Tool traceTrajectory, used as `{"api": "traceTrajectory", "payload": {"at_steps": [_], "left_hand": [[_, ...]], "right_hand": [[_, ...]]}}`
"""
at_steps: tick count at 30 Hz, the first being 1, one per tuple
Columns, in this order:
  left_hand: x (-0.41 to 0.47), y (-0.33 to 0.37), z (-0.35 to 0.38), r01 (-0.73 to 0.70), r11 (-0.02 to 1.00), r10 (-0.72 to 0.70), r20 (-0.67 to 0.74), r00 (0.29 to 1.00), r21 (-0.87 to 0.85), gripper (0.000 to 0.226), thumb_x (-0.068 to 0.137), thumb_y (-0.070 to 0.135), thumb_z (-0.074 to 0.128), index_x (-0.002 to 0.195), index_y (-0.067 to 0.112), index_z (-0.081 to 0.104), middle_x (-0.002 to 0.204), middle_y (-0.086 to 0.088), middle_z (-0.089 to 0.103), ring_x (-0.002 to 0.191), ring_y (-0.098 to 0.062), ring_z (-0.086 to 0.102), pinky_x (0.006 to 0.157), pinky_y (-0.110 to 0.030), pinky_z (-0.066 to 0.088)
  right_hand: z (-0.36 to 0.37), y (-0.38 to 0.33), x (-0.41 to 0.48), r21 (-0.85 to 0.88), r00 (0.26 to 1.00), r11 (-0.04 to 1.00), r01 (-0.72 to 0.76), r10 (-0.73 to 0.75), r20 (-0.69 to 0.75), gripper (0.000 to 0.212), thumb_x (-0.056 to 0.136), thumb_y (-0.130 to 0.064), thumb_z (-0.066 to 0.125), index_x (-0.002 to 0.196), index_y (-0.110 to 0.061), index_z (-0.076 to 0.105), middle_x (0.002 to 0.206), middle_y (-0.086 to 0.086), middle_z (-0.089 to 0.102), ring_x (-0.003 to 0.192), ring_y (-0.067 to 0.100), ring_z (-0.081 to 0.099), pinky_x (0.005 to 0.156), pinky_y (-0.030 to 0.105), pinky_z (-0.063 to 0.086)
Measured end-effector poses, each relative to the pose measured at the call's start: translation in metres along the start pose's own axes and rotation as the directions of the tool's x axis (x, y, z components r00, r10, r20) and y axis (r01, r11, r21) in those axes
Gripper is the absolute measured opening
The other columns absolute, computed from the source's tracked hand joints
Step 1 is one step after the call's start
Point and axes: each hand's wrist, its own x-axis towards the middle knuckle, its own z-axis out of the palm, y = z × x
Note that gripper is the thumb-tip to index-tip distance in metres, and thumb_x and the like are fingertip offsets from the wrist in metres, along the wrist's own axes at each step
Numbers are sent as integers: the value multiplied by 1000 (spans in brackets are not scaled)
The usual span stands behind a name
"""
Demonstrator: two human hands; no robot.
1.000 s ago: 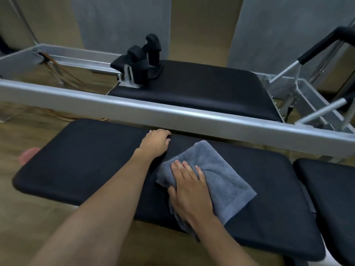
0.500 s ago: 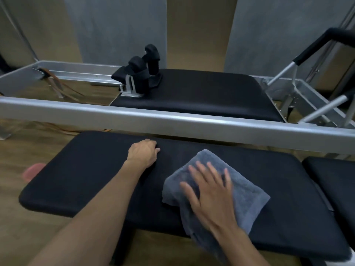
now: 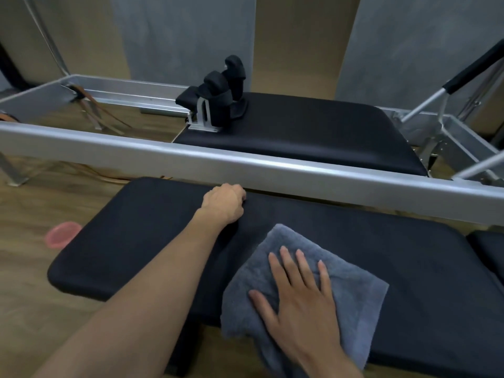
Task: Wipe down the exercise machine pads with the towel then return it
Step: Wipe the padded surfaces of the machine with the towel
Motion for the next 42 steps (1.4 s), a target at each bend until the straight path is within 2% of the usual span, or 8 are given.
{"api": "traceTrajectory", "payload": {"at_steps": [4, 8, 13, 18, 27, 31, 36, 42], "left_hand": [[12, -22, -2, -38, 991, 26, -96, 995, -126, 32, 96, 21, 45, 122, 23, 64, 120, -12, 65, 109, -35, 59, 90, -42, 48], [25, -42, 7, -46, 989, 29, -129, 991, -139, 33, 97, 24, 44, 125, 22, 61, 125, -13, 63, 114, -36, 57, 95, -42, 45], [38, -69, 17, -30, 985, 6, -140, 990, -171, 31, 95, 23, 42, 114, 19, 66, 112, -16, 67, 101, -39, 60, 79, -40, 48], [30, -92, 15, -34, 990, 13, -145, 989, -140, 34, 96, 24, 42, 124, 23, 62, 122, -13, 65, 111, -37, 58, 93, -42, 44], [9, -105, 1, -68, 986, 57, -77, 995, -151, 36, 99, 23, 43, 132, 21, 55, 133, -10, 59, 120, -30, 54, 106, -41, 33], [18, -121, -5, -49, 988, 39, -74, 997, -145, 35, 99, 26, 41, 131, 21, 56, 131, -10, 60, 118, -32, 55, 104, -42, 34], [36, -163, -6, -10, 987, -7, -104, 995, -163, 32, 98, 26, 42, 125, 23, 60, 126, -11, 63, 117, -33, 55, 102, -43, 35], [38, -209, -8, 80, 989, -95, -119, 988, -126, 31, 98, 30, 42, 122, 28, 61, 126, -9, 63, 118, -32, 54, 104, -47, 32]], "right_hand": [[6, 1, 48, -1, 999, 999, 41, -41, 11, 66, 94, -62, 19, 147, -28, 40, 154, -4, 40, 144, 18, 29, 119, 46, 8], [20, 7, 127, -3, 997, 997, 74, -74, 21, 58, 98, -58, 24, 150, -32, 29, 158, -7, 30, 147, 14, 20, 119, 46, 7], [33, -3, 207, -24, 999, 999, 24, -22, 46, 61, 97, -57, 19, 149, -26, 31, 153, 1, 41, 139, 22, 35, 115, 51, 16], [31, -15, 187, -46, 999, 999, 9, -8, 35, 71, 93, -64, 15, 150, -25, 29, 158, 0, 33, 144, 22, 28, 116, 51, 11], [24, -89, 53, 53, 979, 983, 178, -183, 86, 86, 85, -82, 16, 152, -29, 27, 160, -7, 25, 148, 13, 12, 118, 45, -2], [21, -114, 35, -51, 971, 973, 227, -222, 84, 78, 87, -74, 32, 141, -21, 51, 148, -2, 48, 138, 21, 41, 108, 49, 16], [34, -118, 71, -3, 976, 976, 216, -216, 3, 69, 95, -67, 19, 144, -25, 45, 150, -4, 45, 141, 18, 36, 113, 47, 15], [50, -120, 208, -22, 989, 990, 139, -137, 57, 75, 89, -68, 8, 151, -30, 26, 159, -5, 29, 146, 17, 22, 118, 48, 11]]}}
